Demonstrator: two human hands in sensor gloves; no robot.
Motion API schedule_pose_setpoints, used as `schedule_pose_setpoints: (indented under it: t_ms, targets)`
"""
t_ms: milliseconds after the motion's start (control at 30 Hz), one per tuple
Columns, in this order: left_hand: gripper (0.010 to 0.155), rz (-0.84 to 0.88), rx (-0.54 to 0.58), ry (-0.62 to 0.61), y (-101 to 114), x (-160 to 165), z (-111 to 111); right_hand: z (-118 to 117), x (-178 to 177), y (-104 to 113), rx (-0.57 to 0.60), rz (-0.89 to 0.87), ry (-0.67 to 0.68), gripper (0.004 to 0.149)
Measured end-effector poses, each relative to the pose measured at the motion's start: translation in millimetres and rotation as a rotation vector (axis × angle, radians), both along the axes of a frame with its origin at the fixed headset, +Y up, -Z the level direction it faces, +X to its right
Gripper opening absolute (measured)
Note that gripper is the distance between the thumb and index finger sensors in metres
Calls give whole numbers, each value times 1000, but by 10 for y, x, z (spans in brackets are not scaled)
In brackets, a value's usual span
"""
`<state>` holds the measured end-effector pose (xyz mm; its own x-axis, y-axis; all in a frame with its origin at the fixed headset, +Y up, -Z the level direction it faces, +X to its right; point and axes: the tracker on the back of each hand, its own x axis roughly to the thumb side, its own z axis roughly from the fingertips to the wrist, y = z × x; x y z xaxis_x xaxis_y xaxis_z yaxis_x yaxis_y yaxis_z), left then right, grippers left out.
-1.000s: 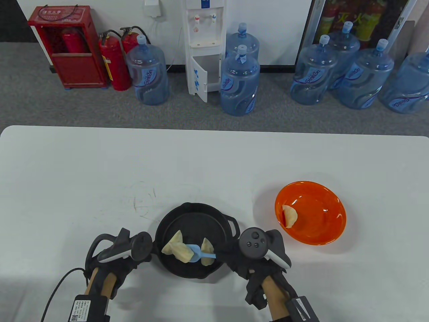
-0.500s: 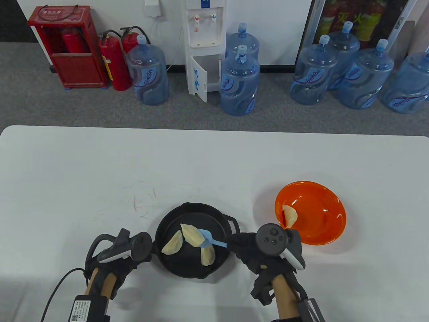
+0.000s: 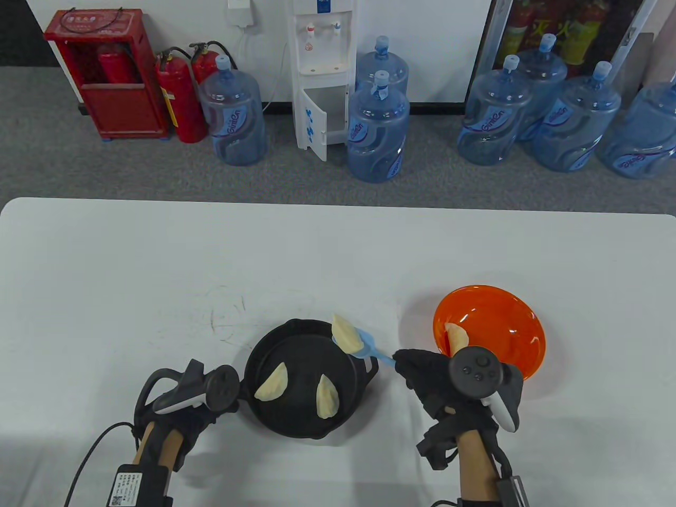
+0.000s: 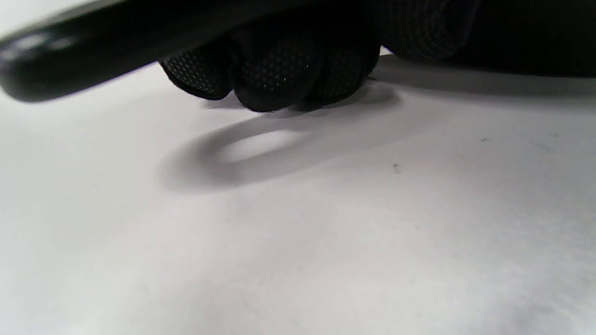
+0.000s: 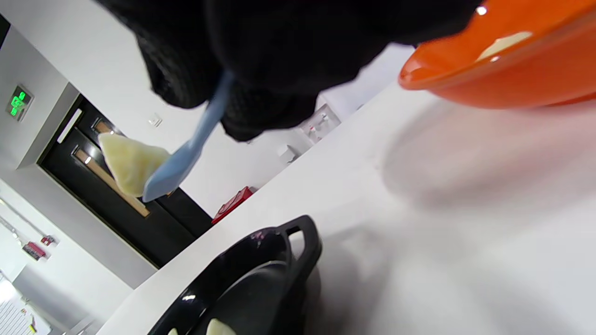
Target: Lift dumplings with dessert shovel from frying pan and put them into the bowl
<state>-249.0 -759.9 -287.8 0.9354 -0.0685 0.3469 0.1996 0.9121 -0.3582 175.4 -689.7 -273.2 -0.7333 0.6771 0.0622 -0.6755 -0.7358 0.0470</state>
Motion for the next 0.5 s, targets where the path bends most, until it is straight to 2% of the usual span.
schedule_pose_setpoints:
  t_ms: [500]
  targets:
    - [52,8,-4,-1,-3,-7,-5,26,409,0,19,21,-219,40]
